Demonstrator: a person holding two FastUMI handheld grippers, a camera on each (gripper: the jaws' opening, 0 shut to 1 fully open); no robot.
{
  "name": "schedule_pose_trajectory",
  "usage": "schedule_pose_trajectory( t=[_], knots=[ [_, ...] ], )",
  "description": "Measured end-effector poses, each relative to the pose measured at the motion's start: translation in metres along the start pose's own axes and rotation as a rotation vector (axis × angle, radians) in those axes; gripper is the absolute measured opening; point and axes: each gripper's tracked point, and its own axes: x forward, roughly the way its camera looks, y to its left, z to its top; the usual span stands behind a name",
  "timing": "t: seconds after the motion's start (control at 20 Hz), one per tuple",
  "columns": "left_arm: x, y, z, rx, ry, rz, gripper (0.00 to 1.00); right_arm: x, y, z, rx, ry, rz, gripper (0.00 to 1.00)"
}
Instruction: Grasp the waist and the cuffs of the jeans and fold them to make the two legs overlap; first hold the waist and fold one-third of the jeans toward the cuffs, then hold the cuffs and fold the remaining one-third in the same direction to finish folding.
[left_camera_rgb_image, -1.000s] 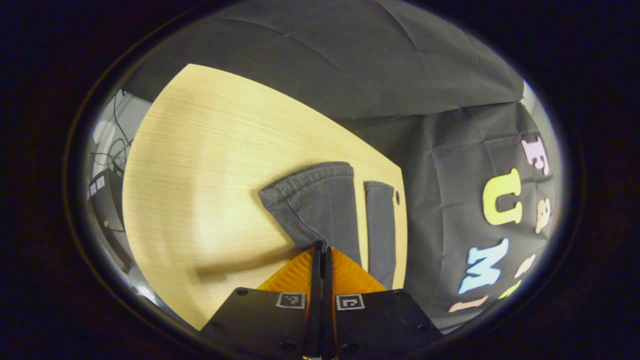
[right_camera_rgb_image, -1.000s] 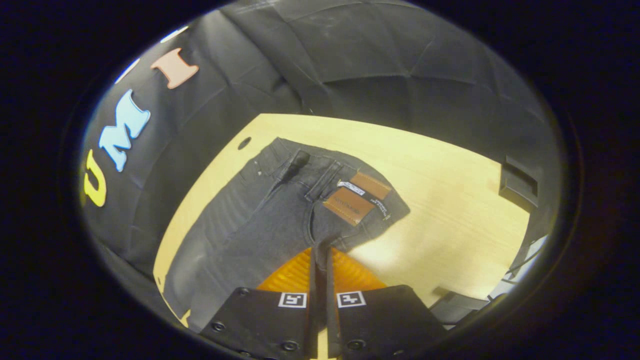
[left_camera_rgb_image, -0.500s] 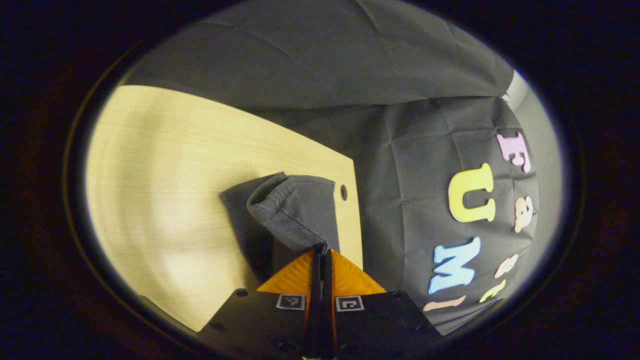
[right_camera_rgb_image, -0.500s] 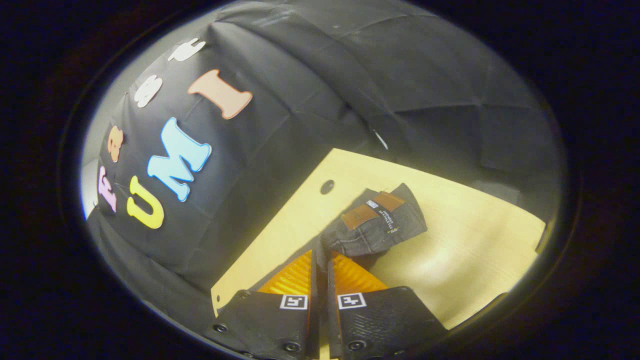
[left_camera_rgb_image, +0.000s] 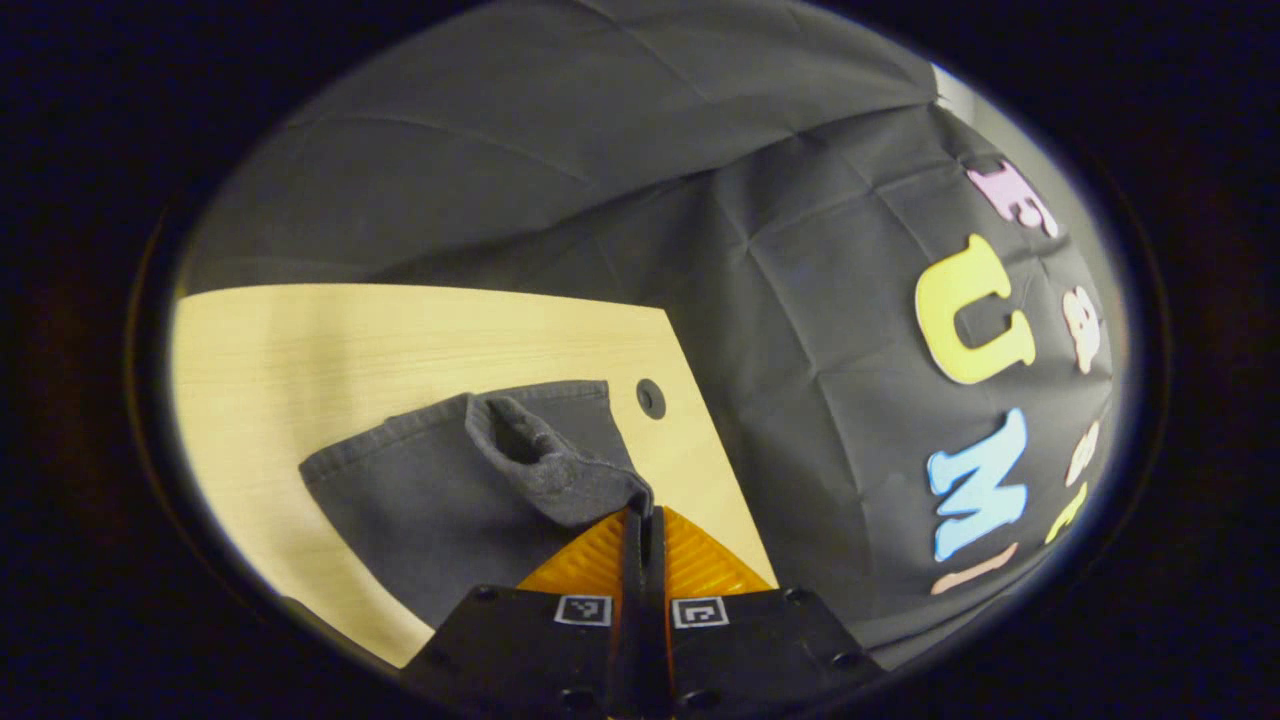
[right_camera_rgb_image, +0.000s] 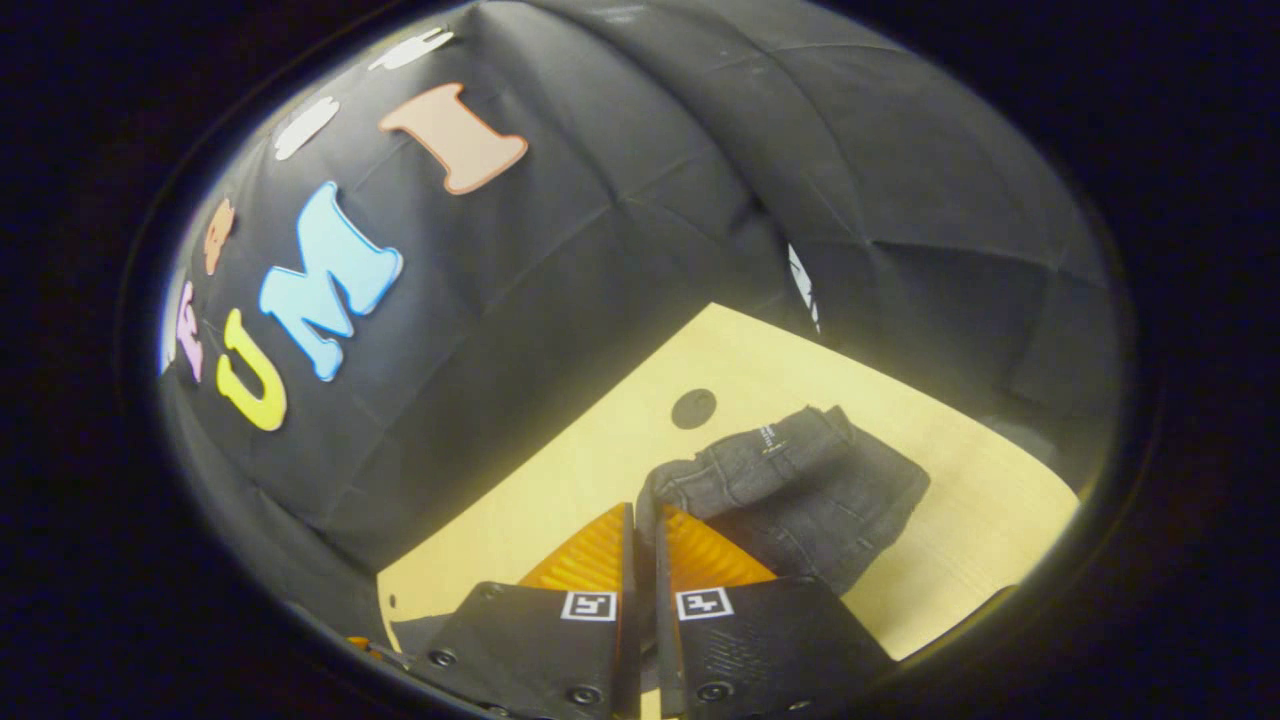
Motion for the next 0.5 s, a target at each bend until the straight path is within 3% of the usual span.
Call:
schedule_pose_trajectory(
  t=[0.1,0.2,0.25,0.3,0.35,0.4,0.5],
  knots=[
    [0.020,-0.009,0.000,0.039,-0.009,0.002,0.08,0.015,-0.008,-0.006,0.001,0.005,-0.036,0.07],
    [0.032,-0.006,-0.015,0.124,0.011,0.046,0.08,0.023,-0.006,-0.007,0.007,-0.003,-0.039,0.07],
    [0.037,-0.004,-0.019,0.148,0.017,0.066,0.08,0.021,-0.005,-0.007,0.009,-0.005,-0.040,0.14],
    [0.037,-0.004,-0.023,0.162,0.022,0.082,0.08,0.019,-0.003,-0.008,0.005,-0.009,-0.036,0.12],
    [0.037,-0.006,-0.026,0.167,0.025,0.092,0.08,0.015,-0.004,-0.005,-0.011,-0.027,-0.048,0.19],
    [0.036,-0.010,-0.032,0.168,0.040,0.086,0.13,0.008,-0.005,-0.002,-0.033,-0.050,-0.058,0.34],
    [0.032,-0.010,-0.038,0.210,0.035,0.119,0.48,-0.007,-0.019,0.007,-0.081,-0.097,-0.126,0.65]
  ],
)
